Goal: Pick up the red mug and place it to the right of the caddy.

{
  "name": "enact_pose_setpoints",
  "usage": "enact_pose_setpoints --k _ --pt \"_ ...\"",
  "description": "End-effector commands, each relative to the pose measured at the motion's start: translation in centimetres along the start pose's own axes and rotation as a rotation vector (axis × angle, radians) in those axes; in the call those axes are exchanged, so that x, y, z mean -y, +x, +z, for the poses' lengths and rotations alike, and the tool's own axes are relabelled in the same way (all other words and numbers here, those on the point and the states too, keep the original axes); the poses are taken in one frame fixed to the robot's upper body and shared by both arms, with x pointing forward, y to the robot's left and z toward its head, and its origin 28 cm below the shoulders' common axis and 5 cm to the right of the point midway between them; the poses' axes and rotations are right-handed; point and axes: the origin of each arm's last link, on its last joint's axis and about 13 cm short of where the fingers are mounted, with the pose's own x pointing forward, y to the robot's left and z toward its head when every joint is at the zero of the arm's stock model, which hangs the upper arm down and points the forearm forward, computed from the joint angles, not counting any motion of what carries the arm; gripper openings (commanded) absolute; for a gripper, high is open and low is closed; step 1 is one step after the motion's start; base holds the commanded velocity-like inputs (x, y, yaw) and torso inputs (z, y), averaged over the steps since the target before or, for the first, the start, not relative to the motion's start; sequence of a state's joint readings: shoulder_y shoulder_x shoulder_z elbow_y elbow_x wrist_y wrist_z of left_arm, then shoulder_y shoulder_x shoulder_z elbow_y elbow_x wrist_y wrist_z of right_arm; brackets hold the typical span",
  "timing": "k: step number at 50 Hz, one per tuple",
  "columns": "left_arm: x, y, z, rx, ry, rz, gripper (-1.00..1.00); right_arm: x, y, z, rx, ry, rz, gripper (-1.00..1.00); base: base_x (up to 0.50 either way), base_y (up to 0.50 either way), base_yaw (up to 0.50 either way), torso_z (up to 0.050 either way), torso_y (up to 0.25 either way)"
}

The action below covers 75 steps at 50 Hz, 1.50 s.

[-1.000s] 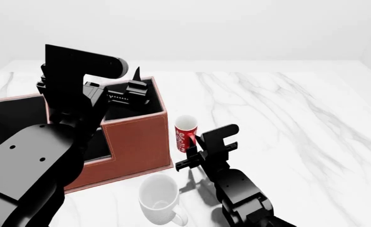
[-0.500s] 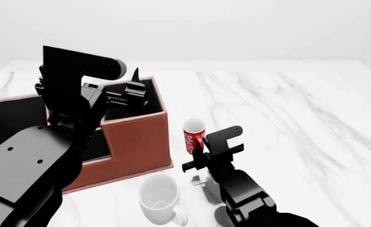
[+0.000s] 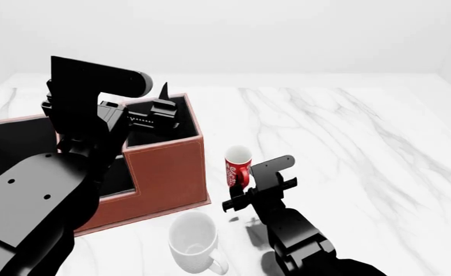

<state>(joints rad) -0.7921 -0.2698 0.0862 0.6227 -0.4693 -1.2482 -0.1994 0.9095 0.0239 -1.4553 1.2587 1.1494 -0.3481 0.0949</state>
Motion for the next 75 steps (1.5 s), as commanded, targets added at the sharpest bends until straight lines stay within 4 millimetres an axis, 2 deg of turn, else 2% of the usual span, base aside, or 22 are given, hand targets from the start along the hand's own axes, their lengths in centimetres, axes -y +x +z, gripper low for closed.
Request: enact_pose_setpoints --k 1,17,21,22,23,25,31,34,38,40,43,46,47,51,75 --pt "-0.1 -0.1 0.1 0.018 -0.025 0.004 1.0 -0.8 0.1 -0.2 -0.016 0.015 0.023 1.0 0.0 0.0 0.0 0.0 0.0" --pt "-0.2 -0.1 0.1 0.015 -0.026 0.006 1.0 -0.7 0.1 -0.1 -0.01 0.039 0.029 1.0 0.0 0.0 0.0 0.0 0.0" --pt "-0.2 -0.1 0.1 0.015 -0.025 0.007 1.0 0.0 -0.1 -0.4 0.008 0.071 0.023 1.0 0.0 0.0 0.0 0.0 0.0" --pt "-0.2 -0.1 0.1 0.015 -0.025 0.008 1.0 0.3 -0.5 -0.4 0.019 0.07 0.031 1.0 0.0 0.0 0.0 0.0 0.0" --pt "-0.2 -0.1 0.1 0.015 -0.025 0.008 1.0 2.5 -1.8 -1.0 -0.003 0.061 -0.04 1.0 0.0 0.0 0.0 0.0 0.0" --pt "-0.2 -0.1 0.1 0.015 -0.025 0.008 1.0 1.1 -3.0 0.2 0.041 0.107 0.048 1.0 0.0 0.0 0.0 0.0 0.0" --pt "-0.1 -0.2 0.1 0.014 -0.022 0.009 1.0 2.8 -8.1 1.1 0.1 0.128 0.04 1.0 0.0 0.0 0.0 0.0 0.0" --pt "-0.1 -0.2 0.2 0.015 -0.02 0.008 1.0 3.4 -9.6 1.9 0.137 0.127 0.026 1.0 0.0 0.0 0.0 0.0 0.0" --pt "0.1 -0.2 0.3 0.02 -0.02 0.003 1.0 4.4 -12.1 4.9 0.211 0.119 0.031 1.0 0.0 0.0 0.0 0.0 0.0" --pt "0.1 -0.2 0.3 0.021 -0.022 0.003 1.0 4.5 -12.5 5.7 0.236 0.11 0.024 1.0 0.0 0.0 0.0 0.0 0.0" --pt "0.1 0.0 0.2 0.019 -0.022 0.0 1.0 4.9 -14.0 8.7 0.39 0.135 -0.041 1.0 0.0 0.0 0.0 0.0 0.0" --pt "0.2 0.0 0.1 0.019 -0.022 -0.002 1.0 5.0 -14.8 10.3 0.558 0.137 -0.172 1.0 0.0 0.0 0.0 0.0 0.0" --pt "0.2 0.0 0.1 0.019 -0.022 -0.003 1.0 5.1 -15.4 11.3 0.637 0.218 -0.188 1.0 0.0 0.0 0.0 0.0 0.0" --pt "0.2 0.0 0.0 0.017 -0.022 -0.005 1.0 4.9 -16.5 12.5 0.779 0.316 -0.17 1.0 0.0 0.0 0.0 0.0 0.0" --pt "0.3 0.2 -0.1 0.013 -0.02 -0.009 1.0 4.3 -16.4 12.1 0.741 0.303 -0.107 1.0 0.0 0.0 0.0 0.0 0.0"
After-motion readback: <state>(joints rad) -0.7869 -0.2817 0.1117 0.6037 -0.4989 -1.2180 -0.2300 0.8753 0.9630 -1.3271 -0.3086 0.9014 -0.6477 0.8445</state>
